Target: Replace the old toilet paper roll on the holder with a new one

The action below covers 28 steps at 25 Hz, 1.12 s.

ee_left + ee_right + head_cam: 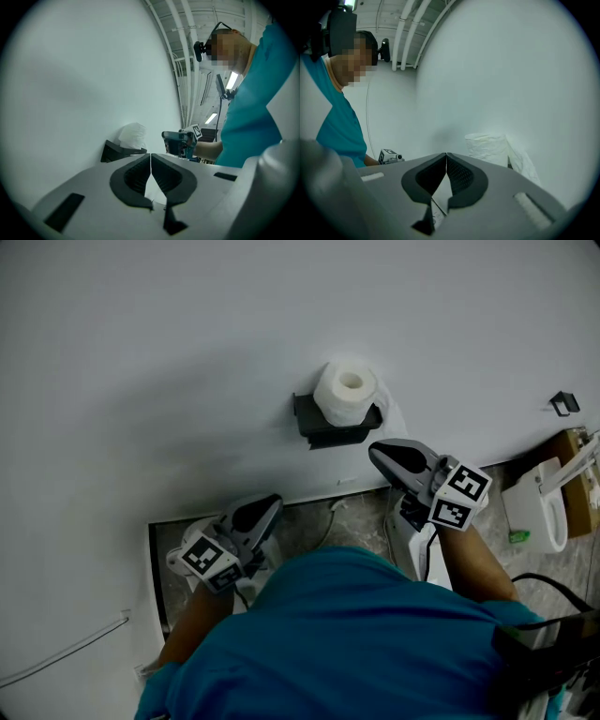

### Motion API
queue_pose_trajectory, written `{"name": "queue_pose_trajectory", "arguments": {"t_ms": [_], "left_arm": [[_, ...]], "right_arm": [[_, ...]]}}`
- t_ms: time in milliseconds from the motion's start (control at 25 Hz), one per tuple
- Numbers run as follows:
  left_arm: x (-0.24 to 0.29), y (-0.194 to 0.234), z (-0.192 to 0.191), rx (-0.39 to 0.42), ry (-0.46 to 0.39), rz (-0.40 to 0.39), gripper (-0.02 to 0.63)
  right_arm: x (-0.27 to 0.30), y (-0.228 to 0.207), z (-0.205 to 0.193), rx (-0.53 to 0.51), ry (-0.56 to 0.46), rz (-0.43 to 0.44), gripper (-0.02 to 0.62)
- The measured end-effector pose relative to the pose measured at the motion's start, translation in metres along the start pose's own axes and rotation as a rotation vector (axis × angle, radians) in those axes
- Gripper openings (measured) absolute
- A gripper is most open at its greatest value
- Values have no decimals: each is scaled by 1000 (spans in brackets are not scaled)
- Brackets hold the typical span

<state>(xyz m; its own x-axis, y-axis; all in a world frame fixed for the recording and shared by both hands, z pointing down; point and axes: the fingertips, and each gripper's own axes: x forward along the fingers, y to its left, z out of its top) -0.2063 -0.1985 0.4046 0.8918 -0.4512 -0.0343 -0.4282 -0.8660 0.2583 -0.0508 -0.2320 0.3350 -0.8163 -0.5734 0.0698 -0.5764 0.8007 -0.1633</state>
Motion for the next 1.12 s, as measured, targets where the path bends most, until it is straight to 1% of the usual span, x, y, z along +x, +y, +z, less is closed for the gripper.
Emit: {"name": "queue_pose_trajectory", "arguments": {"t_ms": [120,280,400,560,680,760,800,960,1120], "left_arm": [[21,11,-9,-3,26,40,9],[54,25,-30,29,44,93,9],[77,37,-47,-3,55,157,9],[102,67,-75,-44,129,243,11],[110,89,-90,-44,193,278,19],[114,101,-97,-29,238,281,117],[116,106,-99,-20,257,277,138],[127,116,-107,16,325,233,164],[141,121,-116,20,386,178,164]], "right_arm": [[-3,-17,5,-2,-12,42,5],[-11,-42,5,-4,-1,119,5],[-22,-61,8,-6,4,161,5],[-35,-81,8,-5,6,188,5],[-43,-87,4,2,12,184,5],[-48,-90,3,5,12,173,5],[-50,-90,2,7,12,167,5],[-57,-92,1,10,10,132,5],[-60,-94,-4,14,16,101,5]]}}
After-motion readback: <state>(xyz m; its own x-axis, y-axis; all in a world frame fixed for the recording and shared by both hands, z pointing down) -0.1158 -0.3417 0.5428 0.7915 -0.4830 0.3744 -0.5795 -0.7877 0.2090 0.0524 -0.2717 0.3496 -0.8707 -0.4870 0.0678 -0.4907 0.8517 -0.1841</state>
